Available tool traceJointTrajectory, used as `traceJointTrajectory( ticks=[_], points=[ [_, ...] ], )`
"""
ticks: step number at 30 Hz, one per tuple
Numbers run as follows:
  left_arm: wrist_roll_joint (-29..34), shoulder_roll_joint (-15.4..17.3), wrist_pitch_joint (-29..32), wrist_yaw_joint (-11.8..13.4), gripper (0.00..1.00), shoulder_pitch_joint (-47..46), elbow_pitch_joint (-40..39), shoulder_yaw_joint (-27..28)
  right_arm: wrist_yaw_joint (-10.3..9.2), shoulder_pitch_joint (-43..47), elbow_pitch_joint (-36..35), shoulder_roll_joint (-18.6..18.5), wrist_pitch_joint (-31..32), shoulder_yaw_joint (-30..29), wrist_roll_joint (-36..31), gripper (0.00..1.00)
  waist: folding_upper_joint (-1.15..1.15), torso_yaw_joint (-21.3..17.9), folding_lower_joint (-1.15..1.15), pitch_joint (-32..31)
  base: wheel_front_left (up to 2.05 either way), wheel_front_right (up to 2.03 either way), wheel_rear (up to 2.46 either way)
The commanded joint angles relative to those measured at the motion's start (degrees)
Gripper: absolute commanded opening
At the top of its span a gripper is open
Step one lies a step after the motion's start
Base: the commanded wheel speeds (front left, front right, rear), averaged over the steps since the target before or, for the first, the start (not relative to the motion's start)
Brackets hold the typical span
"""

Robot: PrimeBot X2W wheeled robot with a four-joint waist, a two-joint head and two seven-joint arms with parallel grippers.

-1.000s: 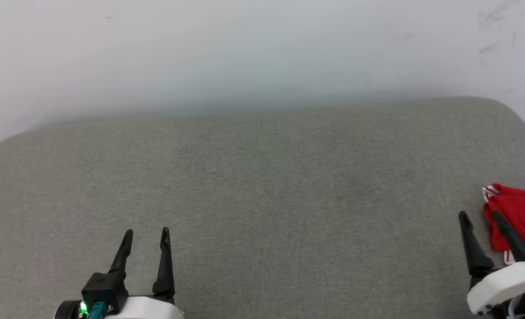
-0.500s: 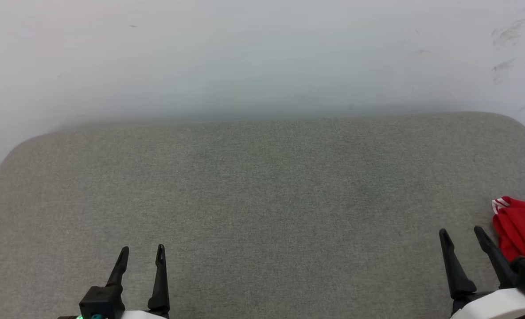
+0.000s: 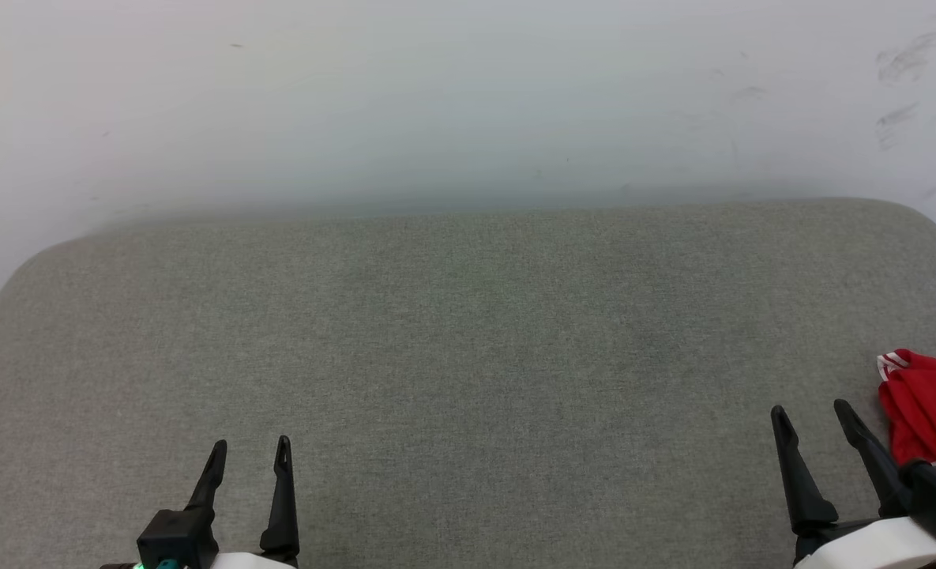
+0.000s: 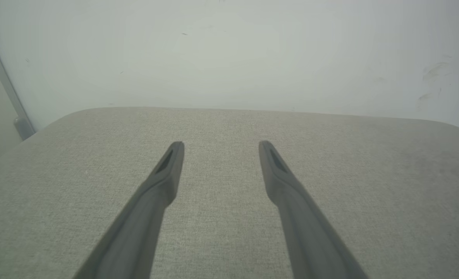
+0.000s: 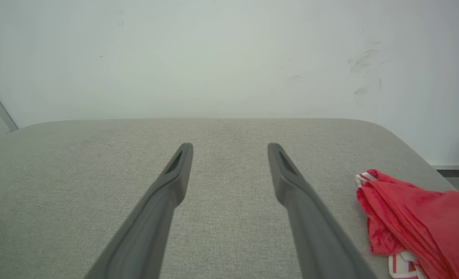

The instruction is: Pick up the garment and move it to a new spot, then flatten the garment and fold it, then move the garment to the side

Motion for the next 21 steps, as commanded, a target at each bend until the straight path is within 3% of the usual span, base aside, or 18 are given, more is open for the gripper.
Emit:
traceJointTrajectory(
  ticks=[1, 8, 9, 12, 21],
  points=[
    [0.24, -0.05, -0.25, -0.14, 1.0, -0.42, -0.15, 0.1, -0.05, 0.16, -0.04, 0.04, -0.28, 0.11, -0.16, 1.0, 0.0, 0.05, 0.0, 0.06, 0.0, 0.0, 0.0],
    [0.76, -0.11, -0.25, -0.27, 1.0, -0.66, -0.22, 0.05, -0.05, 0.18, 0.14, -0.13, -0.32, 0.58, 0.46, 1.0, 0.0, 0.49, 0.0, 0.19, 0.0, 0.0, 0.0],
    [0.47, -0.07, 0.01, -0.1, 0.0, -0.27, -0.1, 0.09, 0.0, -0.02, 0.11, -0.03, -0.2, 0.53, 0.41, 0.0, 0.0, 0.49, 0.0, 0.2, 0.0, 0.0, 0.0],
    [0.12, -0.29, 0.27, -0.06, 0.0, 0.53, 1.46, 0.06, 0.0, 0.09, 1.77, 0.12, -0.11, 0.74, 0.7, 0.0, 0.0, 0.51, 0.01, 0.2, 0.0, 0.0, 0.0],
    [-9.67, -0.88, 2.97, -1.48, 0.0, -1.2, 2.39, 1.7, 0.0, -1.74, 4.06, 0.42, 0.65, 0.37, 10.89, 0.0, 0.0, 0.62, 0.01, 0.36, 0.0, 0.0, 0.0]
  ],
)
